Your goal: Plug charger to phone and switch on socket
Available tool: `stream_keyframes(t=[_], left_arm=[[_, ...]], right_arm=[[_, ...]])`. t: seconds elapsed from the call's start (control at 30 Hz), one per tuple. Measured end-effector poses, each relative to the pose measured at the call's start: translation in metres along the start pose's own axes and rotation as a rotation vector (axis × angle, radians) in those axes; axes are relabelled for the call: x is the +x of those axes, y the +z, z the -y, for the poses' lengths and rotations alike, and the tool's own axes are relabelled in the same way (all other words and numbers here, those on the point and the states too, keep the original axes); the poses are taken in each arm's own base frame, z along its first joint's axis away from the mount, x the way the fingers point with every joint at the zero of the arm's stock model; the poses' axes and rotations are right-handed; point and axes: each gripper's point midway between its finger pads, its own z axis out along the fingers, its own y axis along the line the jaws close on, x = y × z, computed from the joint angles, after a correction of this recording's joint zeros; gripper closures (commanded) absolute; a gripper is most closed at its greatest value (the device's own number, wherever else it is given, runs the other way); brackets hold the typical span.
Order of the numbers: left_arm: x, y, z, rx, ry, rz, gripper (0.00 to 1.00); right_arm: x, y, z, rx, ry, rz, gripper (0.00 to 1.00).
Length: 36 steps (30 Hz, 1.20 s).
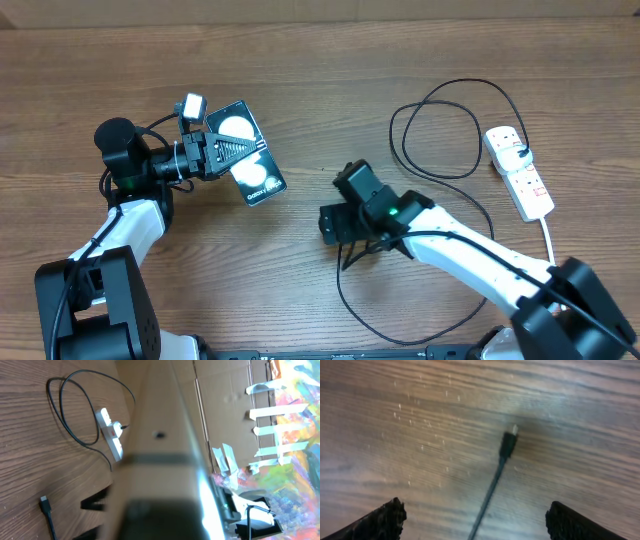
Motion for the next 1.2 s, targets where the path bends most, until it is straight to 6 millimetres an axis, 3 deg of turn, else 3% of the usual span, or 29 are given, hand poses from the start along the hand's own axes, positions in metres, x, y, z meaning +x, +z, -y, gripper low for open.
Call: stream_keyframes(t=[0.1, 0.17, 0.43, 0.77, 0.87, 1.0, 1.1, 1.2], left_arm=[[-0.003, -0.005, -0.001, -0.004, -0.001, 0.015, 0.96], [-0.006, -0.012, -0.002, -0.009, -0.008, 0.036, 0.96], [-0.016, -0.033, -0.004, -0.023, -0.028, 0.097, 0.96], [-0.015, -0.033, -0.004, -0.022, -0.05, 0.097, 0.96], [-0.015, -0.033, -0.004, -0.022, -0.05, 0.097, 0.96], [-0.015, -0.033, -0.004, -0.022, -0.051, 0.097, 0.96], [-0.015, -0.033, -0.004, -0.022, -0.051, 0.097, 0.96], [-0.015, -0.033, -0.004, -0.022, -0.051, 0.097, 0.96]], right_arm=[[0.015, 0.019, 0.002, 0.073, 0.025, -0.049, 0.29], [0.03, 0.031, 0.01, 0.159, 0.04, -0.105, 0.36], [0.016, 0.039, 0.011, 0.253, 0.109, -0.08, 0.52], [0.028, 0.039, 0.005, 0.215, 0.185, -0.183, 0.96], [0.029, 0.04, 0.0, 0.189, 0.194, -0.203, 0.96], [0.04, 0.03, 0.008, 0.219, 0.183, -0.288, 0.96], [0.037, 0.015, 0.011, 0.232, 0.173, -0.328, 0.96], [0.023, -0.015, -0.003, 0.147, 0.119, -0.302, 0.96]])
